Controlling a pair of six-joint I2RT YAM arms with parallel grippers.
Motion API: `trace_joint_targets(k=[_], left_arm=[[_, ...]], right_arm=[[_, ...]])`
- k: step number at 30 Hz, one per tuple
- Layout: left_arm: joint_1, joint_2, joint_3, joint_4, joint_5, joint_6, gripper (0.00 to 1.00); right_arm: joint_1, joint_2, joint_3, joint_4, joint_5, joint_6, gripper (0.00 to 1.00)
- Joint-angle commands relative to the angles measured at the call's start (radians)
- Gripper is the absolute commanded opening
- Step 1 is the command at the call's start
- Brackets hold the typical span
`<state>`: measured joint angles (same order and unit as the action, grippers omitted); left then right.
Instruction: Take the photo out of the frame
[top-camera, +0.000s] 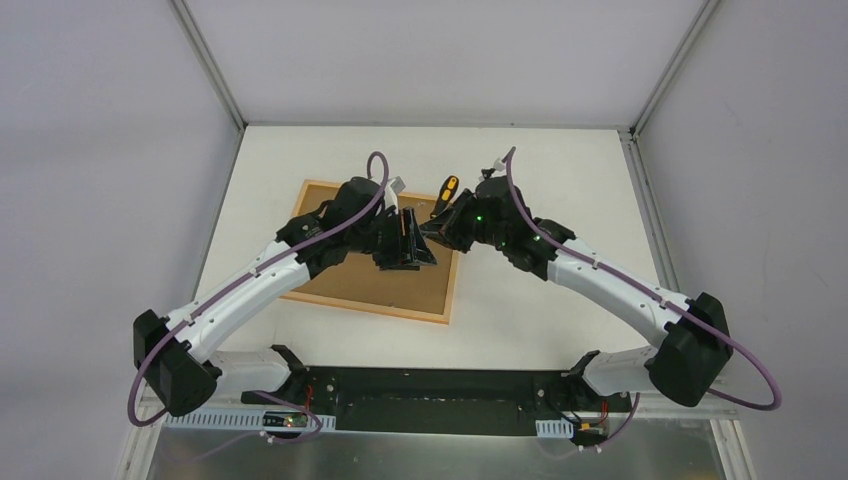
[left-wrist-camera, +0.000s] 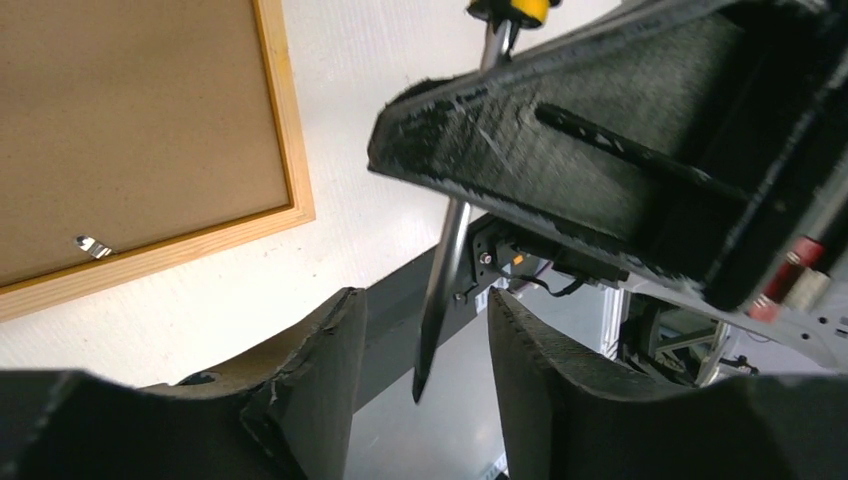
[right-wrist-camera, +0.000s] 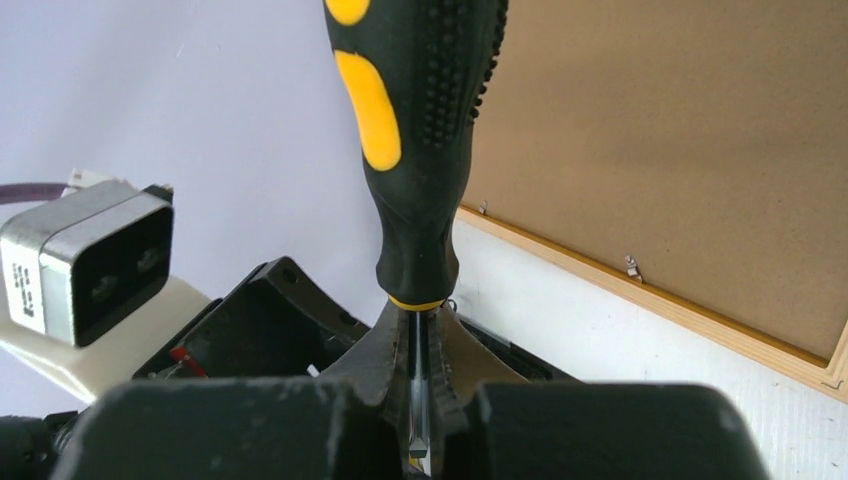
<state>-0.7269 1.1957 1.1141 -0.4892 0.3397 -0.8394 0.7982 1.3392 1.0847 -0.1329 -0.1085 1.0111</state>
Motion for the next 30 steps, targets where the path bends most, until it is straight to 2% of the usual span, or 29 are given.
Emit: trace_joint_targets(k=[1, 4, 6, 7, 8, 10, 11, 12, 13, 16, 18, 22, 25, 27, 30], left_arm=[[-0.003, 0.032, 0.039, 0.028, -0.013, 0.058, 0.45], [-0.003, 0.041, 0.045, 0.027, -0.034, 0.076, 0.33], [-0.003, 0.037, 0.049, 0.023, -0.072, 0.09, 0.1], [-0.003, 0.03, 0.044, 0.024, -0.092, 0.097, 0.03], [-0.003, 0.019, 0.037, 0.031, -0.101, 0.112, 0.0], [-0.003, -0.003, 0.026, 0.037, -0.104, 0.154, 0.0], [-0.003, -0.014, 0.02, 0.037, -0.102, 0.173, 0.0], [-0.003, -0.028, 0.011, 0.038, -0.097, 0.187, 0.0], [-0.003, -0.044, 0.0, 0.038, -0.094, 0.201, 0.0], [-0.003, -0.098, -0.039, 0.035, -0.123, 0.216, 0.0], [-0.003, -0.118, -0.054, 0.027, -0.148, 0.226, 0.0], [-0.003, -0.11, -0.042, -0.022, -0.193, 0.314, 0.0], [-0.005, -0.091, -0.011, -0.063, -0.235, 0.392, 0.0], [-0.006, -0.075, 0.008, -0.076, -0.247, 0.441, 0.0], [-0.006, -0.053, 0.033, -0.087, -0.266, 0.485, 0.0]], right_arm=[[0.005, 0.007, 0.043, 0.018, -0.069, 0.012, 0.0], [0.006, 0.004, 0.049, 0.018, -0.111, 0.006, 0.0], [0.006, -0.004, 0.042, 0.023, -0.146, -0.007, 0.0], [0.007, -0.009, 0.037, 0.03, -0.164, -0.024, 0.0], [0.006, -0.015, 0.032, 0.032, -0.183, -0.045, 0.09], [-0.012, -0.028, 0.03, 0.016, -0.213, -0.086, 0.47], [-0.027, -0.036, 0.033, -0.01, -0.208, -0.102, 0.71], [-0.051, -0.041, 0.035, -0.038, -0.208, -0.108, 0.9], [-0.1, -0.044, 0.035, -0.055, -0.23, -0.1, 0.98], [-0.215, -0.048, 0.04, -0.07, -0.296, -0.047, 0.99], [-0.245, -0.045, 0.078, -0.091, -0.295, -0.089, 0.99], [-0.246, 0.029, 0.25, -0.267, -0.181, -0.148, 0.99], [-0.226, 0.151, 0.464, -0.501, -0.104, -0.201, 0.99], [-0.191, 0.213, 0.563, -0.546, -0.047, -0.221, 0.98], [-0.136, 0.269, 0.624, -0.571, 0.054, -0.205, 0.87]])
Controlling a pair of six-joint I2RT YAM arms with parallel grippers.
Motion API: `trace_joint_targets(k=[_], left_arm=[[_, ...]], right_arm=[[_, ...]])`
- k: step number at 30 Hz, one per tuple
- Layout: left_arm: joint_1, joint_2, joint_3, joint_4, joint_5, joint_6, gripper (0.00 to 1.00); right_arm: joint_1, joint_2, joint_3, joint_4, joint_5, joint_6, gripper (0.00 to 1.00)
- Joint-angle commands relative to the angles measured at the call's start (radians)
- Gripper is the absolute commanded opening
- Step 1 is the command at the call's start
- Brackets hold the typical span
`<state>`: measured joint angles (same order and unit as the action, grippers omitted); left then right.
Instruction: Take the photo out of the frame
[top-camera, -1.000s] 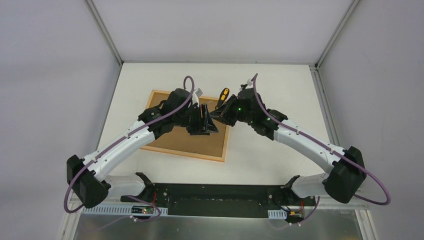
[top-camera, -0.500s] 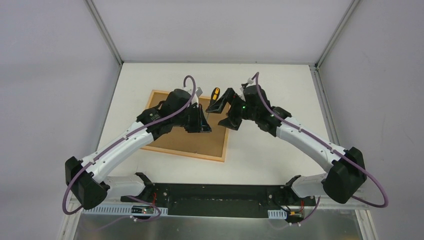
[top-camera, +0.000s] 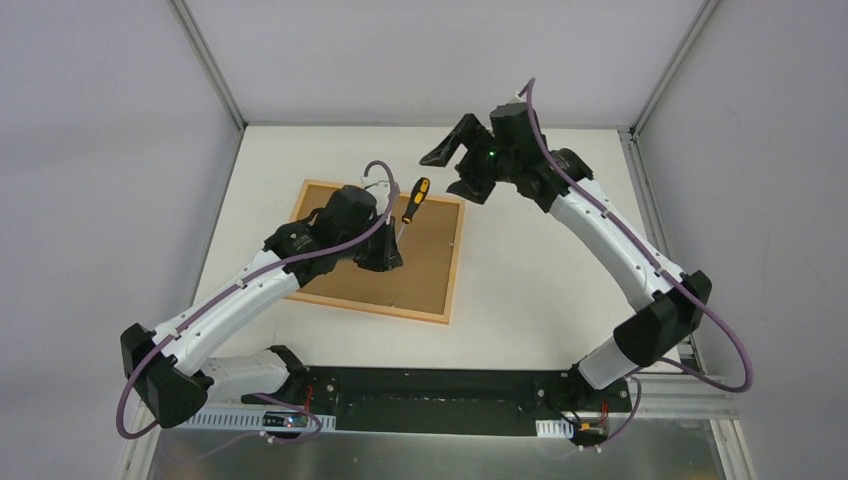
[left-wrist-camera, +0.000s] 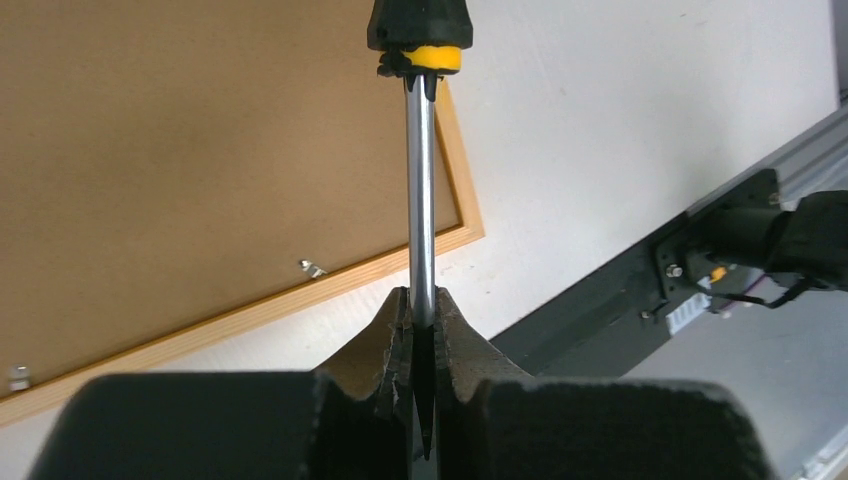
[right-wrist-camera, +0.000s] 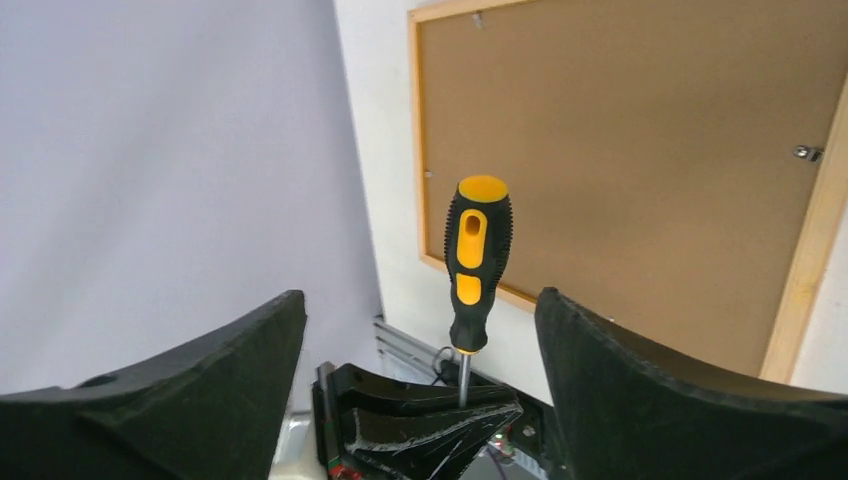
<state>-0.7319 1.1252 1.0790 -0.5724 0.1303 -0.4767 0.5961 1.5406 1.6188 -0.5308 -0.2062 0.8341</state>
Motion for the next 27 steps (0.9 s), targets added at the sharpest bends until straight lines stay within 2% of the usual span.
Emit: trace_joint_targets(k=[1, 5, 8, 10, 14, 15, 17, 18, 19, 20, 21, 22, 23, 25, 27], left_arm=[[-0.001, 0.023, 0.075, -0.004, -0.064, 0.131, 0.0], [-0.002, 0.032, 0.081, -0.005, -0.079, 0.151, 0.0], [-0.001, 0.045, 0.078, -0.004, -0.072, 0.162, 0.0], [-0.003, 0.054, 0.077, -0.004, -0.068, 0.164, 0.0], [-0.003, 0.069, 0.072, -0.003, -0.058, 0.167, 0.0], [-0.003, 0.074, 0.069, -0.001, -0.057, 0.166, 0.0], [-0.003, 0.084, 0.066, 0.003, -0.05, 0.16, 0.0], [-0.002, 0.09, 0.065, 0.003, -0.048, 0.148, 0.0], [-0.003, 0.102, 0.066, -0.001, -0.053, 0.128, 0.0], [-0.001, 0.113, 0.069, -0.016, -0.062, 0.099, 0.1], [0.001, 0.122, 0.068, -0.033, -0.071, 0.064, 0.32], [0.008, 0.13, 0.062, -0.046, -0.072, 0.023, 0.47], [0.017, 0.134, 0.05, -0.054, -0.065, -0.011, 0.57], [0.047, 0.127, 0.014, -0.065, -0.047, -0.079, 0.64], [0.129, 0.107, -0.033, -0.081, 0.003, -0.167, 0.66]], right_arm=[[0.083, 0.091, 0.114, -0.194, 0.176, -0.022, 0.83], [0.129, 0.187, 0.223, -0.303, 0.266, -0.014, 0.84], [0.142, 0.21, 0.192, -0.23, 0.222, -0.016, 0.83], [0.147, 0.237, 0.198, -0.205, 0.179, -0.02, 0.77], [0.148, 0.257, 0.174, -0.144, 0.14, -0.041, 0.52], [0.148, 0.248, 0.141, -0.106, 0.135, -0.042, 0.4], [0.139, 0.232, 0.08, -0.027, 0.102, -0.041, 0.07], [0.134, 0.229, 0.06, -0.002, 0.089, -0.041, 0.0], [0.128, 0.229, 0.045, 0.022, 0.073, -0.052, 0.0], [0.122, 0.233, 0.04, 0.03, 0.065, -0.075, 0.0], [0.119, 0.234, 0.042, 0.032, 0.06, -0.115, 0.0], [0.117, 0.232, 0.039, 0.042, 0.091, -0.185, 0.0], [0.113, 0.227, 0.027, 0.059, 0.135, -0.26, 0.0], [0.092, 0.197, -0.056, 0.16, 0.154, -0.427, 0.0], [0.057, 0.159, -0.162, 0.31, 0.173, -0.573, 0.0]])
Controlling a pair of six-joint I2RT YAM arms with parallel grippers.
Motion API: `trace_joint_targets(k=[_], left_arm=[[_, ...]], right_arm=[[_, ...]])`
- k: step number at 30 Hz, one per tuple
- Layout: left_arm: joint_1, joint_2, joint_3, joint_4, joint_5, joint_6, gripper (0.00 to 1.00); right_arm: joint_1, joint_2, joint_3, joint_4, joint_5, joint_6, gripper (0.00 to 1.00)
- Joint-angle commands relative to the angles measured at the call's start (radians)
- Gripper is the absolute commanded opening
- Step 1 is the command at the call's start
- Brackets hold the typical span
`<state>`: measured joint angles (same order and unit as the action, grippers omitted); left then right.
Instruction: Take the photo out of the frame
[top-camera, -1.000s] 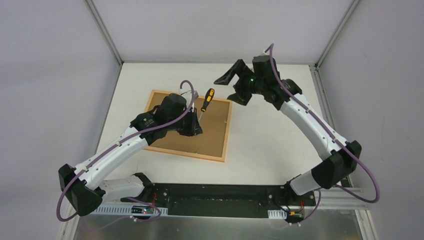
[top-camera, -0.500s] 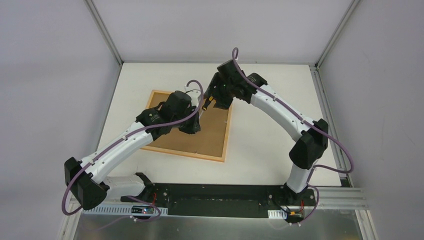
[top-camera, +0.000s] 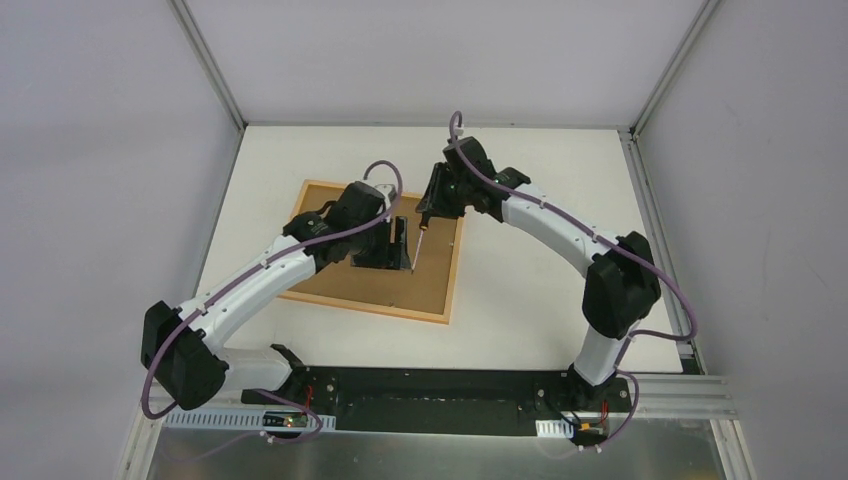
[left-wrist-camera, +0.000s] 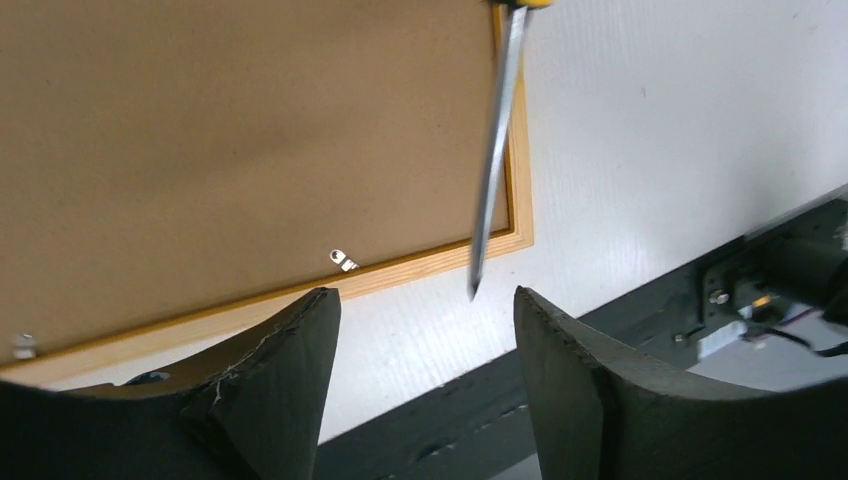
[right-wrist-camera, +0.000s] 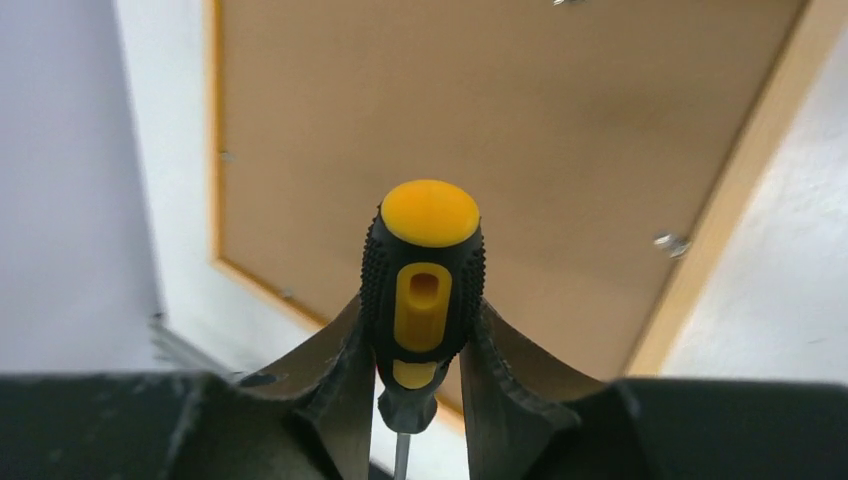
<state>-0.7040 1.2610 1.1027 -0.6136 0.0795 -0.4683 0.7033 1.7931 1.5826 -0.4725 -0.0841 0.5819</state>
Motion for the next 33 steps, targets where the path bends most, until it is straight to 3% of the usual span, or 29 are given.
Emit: trace_joint_targets(k=[1, 5, 8, 16, 25, 30, 33], left_arm=[[0.156, -0.043, -0.088, -0.047, 0.095, -0.221, 0.66], [0.385, -0.1, -0.196, -0.1, 0.226, -0.369, 0.64], [0.47, -0.124, -0.238, -0.127, 0.254, -0.45, 0.64], [0.515, -0.14, -0.33, -0.127, 0.227, -0.733, 0.67], [0.576, -0.108, -0.41, -0.12, 0.227, -0.949, 0.78], [0.59, -0.053, -0.44, -0.075, 0.256, -0.995, 0.76], [0.59, -0.012, -0.434, -0.06, 0.24, -0.985, 0.69]], right_arm=[[-0.072, -0.105, -0.171, 0.308, 0.055, -0.367, 0.0], [-0.199, -0.06, -0.215, 0.461, -0.171, -0.471, 0.0], [-0.26, -0.011, -0.216, 0.587, -0.234, -0.502, 0.0], [-0.334, 0.174, -0.14, 0.773, -0.405, -0.522, 0.0], [-0.37, 0.279, -0.078, 0.815, -0.493, -0.517, 0.0], [-0.387, 0.286, -0.077, 0.801, -0.513, -0.514, 0.0], [-0.39, 0.285, -0.074, 0.78, -0.53, -0.513, 0.0]])
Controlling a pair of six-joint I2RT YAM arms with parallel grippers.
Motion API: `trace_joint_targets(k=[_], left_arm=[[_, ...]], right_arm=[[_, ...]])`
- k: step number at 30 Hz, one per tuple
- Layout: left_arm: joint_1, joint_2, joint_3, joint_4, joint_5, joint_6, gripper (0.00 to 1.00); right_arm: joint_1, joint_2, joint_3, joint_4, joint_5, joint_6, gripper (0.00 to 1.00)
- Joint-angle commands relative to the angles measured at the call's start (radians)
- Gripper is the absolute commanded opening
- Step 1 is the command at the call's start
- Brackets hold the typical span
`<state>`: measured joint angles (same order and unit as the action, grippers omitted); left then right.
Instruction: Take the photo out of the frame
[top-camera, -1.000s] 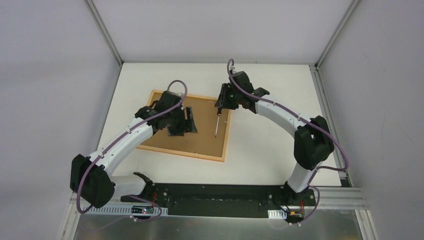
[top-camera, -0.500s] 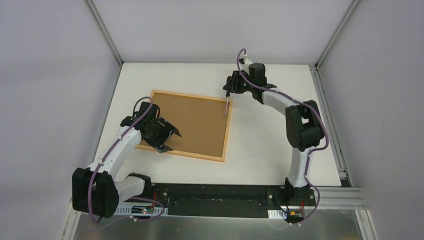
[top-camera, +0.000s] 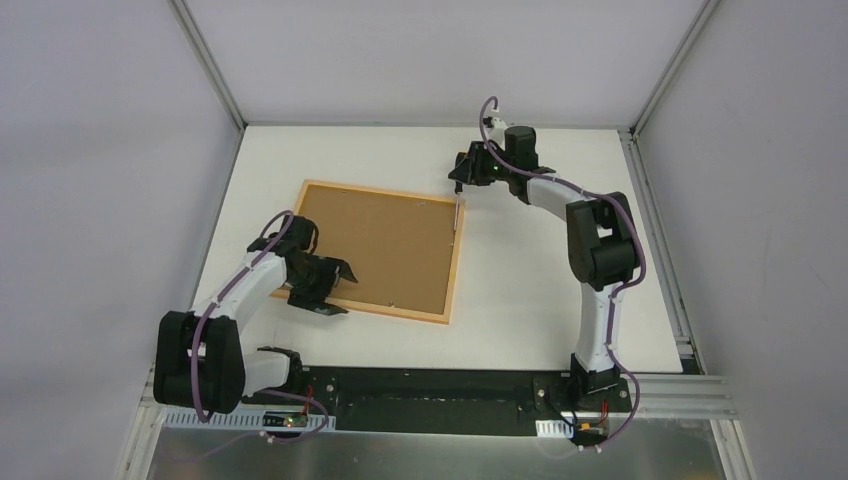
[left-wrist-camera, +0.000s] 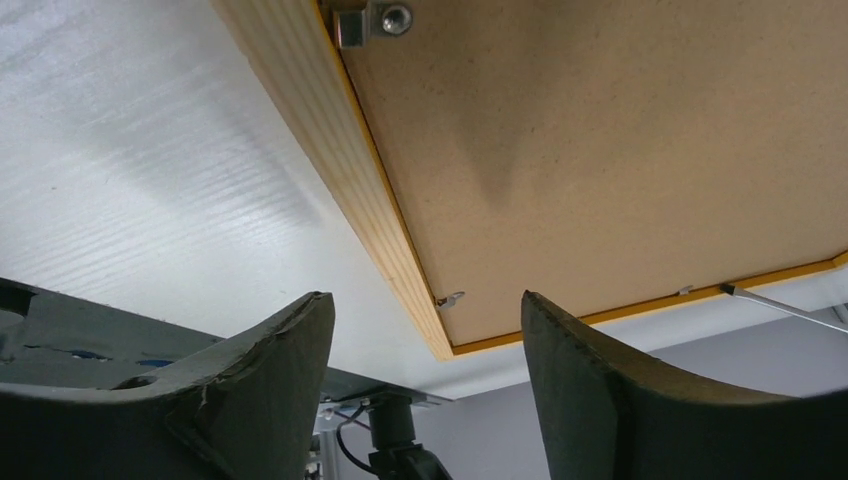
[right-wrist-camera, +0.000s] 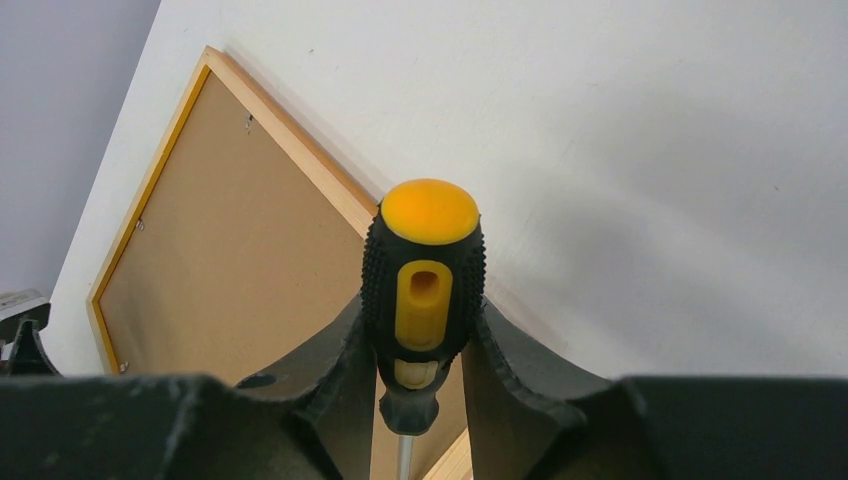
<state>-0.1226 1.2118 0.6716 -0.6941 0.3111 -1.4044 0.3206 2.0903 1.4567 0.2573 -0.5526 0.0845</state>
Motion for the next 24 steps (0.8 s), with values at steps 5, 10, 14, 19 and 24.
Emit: trace_joint_targets(k=[5, 10, 14, 19, 24], left_arm=[[0.009, 0.061, -0.022, 0.023, -0.009, -0.05, 0.49], [0.009, 0.07, -0.049, 0.024, -0.02, -0.025, 0.44], [0.005, 0.07, -0.072, 0.025, -0.03, -0.006, 0.43], [0.004, 0.092, -0.099, 0.051, -0.056, 0.003, 0.32], [0.004, 0.102, -0.107, 0.059, -0.069, -0.008, 0.15]], right_arm=[[-0.006, -0.011, 0.046, 0.033, -0.057, -0.016, 0.0], [-0.006, -0.004, 0.063, -0.003, -0.029, -0.027, 0.0], [-0.002, 0.0, 0.065, -0.017, -0.032, -0.038, 0.0], [0.009, -0.01, 0.042, -0.03, -0.041, -0.068, 0.0], [0.029, -0.028, 0.003, -0.03, -0.031, -0.064, 0.0]])
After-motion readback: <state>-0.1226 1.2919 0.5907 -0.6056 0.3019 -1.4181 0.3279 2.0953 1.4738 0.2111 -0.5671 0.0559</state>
